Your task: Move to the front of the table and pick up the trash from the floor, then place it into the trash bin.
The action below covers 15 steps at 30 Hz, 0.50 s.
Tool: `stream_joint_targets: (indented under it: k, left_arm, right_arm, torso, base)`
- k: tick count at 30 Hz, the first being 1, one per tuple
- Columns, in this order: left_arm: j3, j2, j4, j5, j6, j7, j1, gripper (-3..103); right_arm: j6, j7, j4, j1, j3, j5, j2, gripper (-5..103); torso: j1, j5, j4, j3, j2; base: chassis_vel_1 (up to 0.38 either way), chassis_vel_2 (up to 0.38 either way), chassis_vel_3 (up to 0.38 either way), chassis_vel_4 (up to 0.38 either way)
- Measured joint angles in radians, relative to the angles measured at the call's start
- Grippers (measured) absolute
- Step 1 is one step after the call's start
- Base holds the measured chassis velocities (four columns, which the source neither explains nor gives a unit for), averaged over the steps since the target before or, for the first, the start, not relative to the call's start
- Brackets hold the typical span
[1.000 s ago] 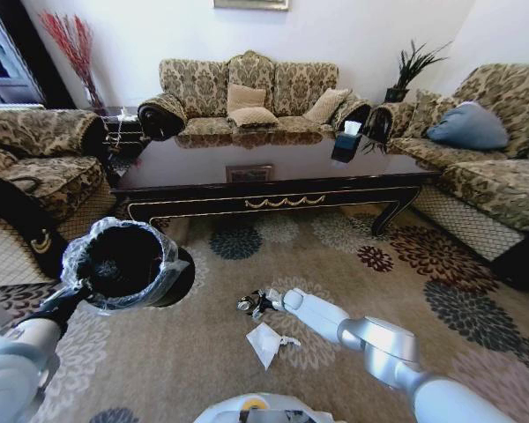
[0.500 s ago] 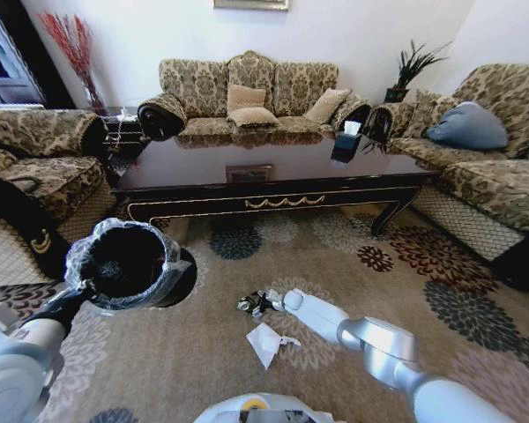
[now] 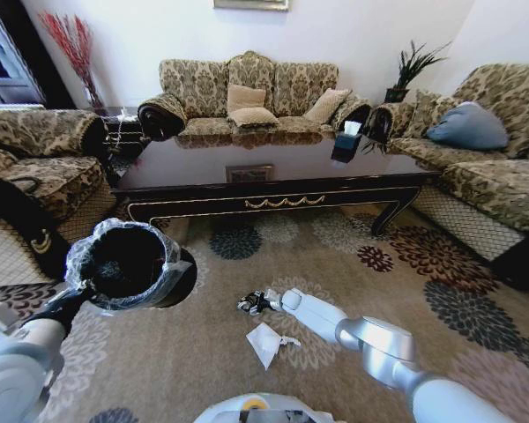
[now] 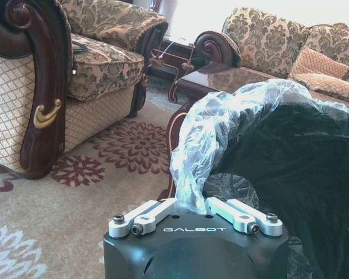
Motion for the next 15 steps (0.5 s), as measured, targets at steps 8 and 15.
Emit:
stream_joint_targets:
  k: [8, 15]
  left_arm:
    - [0.01, -0.001, 0.003, 0.007, 0.0, 0.0, -0.002, 2]
    - [0.022, -0.001, 0.015, 0.019, 0.0, 0.001, -0.003, 2]
  right_arm:
    - [0.013, -0.002, 0.003, -0.003, 0.003, -0.006, -0.003, 36]
    - [0.029, -0.003, 0.037, -0.001, 0.007, -0.007, -0.023, 32]
  torso:
    - [0.0, 0.0, 0.0, 0.0, 0.0]
    - [0.0, 0.0, 0.0001, 0.0, 0.0]
  base:
    - [0.0, 0.0, 0.0, 0.0]
    - [0.0, 0.0, 0.0, 0.0]
